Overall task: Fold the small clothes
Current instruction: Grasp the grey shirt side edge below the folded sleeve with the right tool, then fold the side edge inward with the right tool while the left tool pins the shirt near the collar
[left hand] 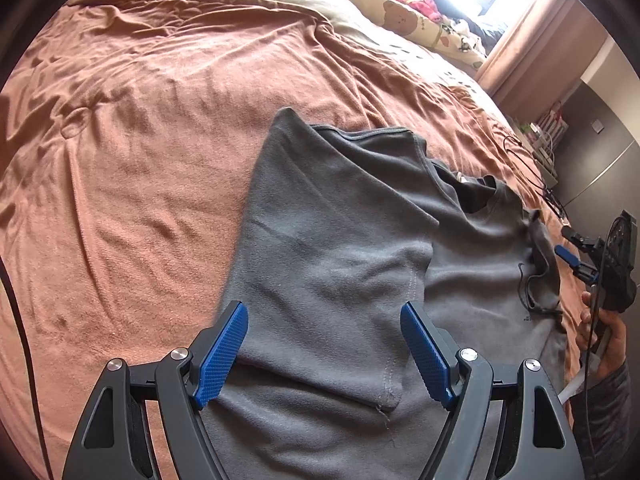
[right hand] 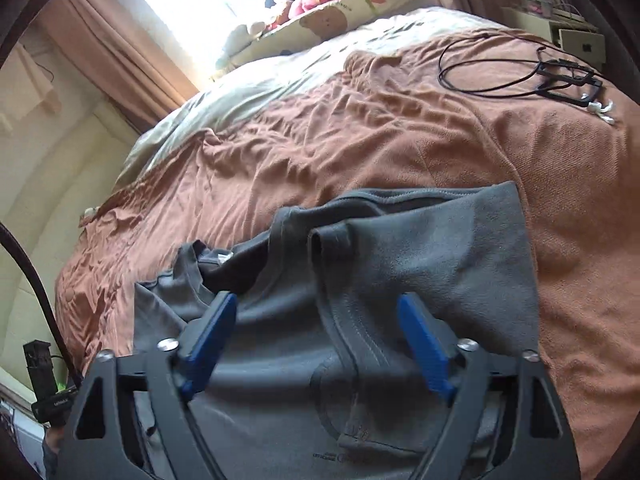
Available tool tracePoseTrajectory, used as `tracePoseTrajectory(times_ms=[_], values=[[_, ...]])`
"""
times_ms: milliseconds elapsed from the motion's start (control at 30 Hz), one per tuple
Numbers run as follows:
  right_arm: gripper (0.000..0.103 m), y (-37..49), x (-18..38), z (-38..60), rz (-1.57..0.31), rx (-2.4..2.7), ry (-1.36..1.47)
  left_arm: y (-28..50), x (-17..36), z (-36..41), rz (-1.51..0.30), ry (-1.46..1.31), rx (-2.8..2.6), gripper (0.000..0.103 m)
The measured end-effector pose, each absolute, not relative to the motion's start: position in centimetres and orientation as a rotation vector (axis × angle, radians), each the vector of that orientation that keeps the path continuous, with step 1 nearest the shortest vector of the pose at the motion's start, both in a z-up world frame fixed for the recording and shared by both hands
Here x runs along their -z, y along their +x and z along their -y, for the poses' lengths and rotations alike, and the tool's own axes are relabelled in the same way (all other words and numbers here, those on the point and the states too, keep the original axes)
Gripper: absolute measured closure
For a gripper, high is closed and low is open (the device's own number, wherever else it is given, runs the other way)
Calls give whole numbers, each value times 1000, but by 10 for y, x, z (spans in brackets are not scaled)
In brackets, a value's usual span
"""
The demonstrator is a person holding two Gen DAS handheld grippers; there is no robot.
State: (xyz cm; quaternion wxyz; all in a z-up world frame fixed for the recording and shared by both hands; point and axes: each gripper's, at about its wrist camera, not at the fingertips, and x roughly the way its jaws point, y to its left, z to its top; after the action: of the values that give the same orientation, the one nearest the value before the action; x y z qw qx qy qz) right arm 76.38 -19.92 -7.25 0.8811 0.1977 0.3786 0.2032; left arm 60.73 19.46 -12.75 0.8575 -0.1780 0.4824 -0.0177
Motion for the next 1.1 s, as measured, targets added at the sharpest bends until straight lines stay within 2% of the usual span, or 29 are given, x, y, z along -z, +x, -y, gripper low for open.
tracePoseTrajectory(times_ms=[233, 267, 400, 567, 633, 1000, 1100], values=[[17, 718, 80, 239, -756, -358, 559, 636, 118, -148, -1007, -345, 110, 23], [19, 712, 85, 243, -764, -354, 587, 642, 116, -140, -1006, -336, 123, 23], [48, 695, 105, 254, -810, -331, 684, 662, 110, -105, -996, -300, 179, 23], [49, 679, 123, 261, -816, -322, 821, 685, 107, -67, -988, -287, 234, 23], [53, 676, 133, 263, -821, -328, 882, 694, 107, -53, -983, -283, 256, 24], [59, 666, 179, 257, -916, -280, 1079, 742, 120, 5, -997, -253, 340, 41], [60, 669, 181, 260, -890, -268, 1099, 752, 126, 19, -1002, -249, 359, 44]])
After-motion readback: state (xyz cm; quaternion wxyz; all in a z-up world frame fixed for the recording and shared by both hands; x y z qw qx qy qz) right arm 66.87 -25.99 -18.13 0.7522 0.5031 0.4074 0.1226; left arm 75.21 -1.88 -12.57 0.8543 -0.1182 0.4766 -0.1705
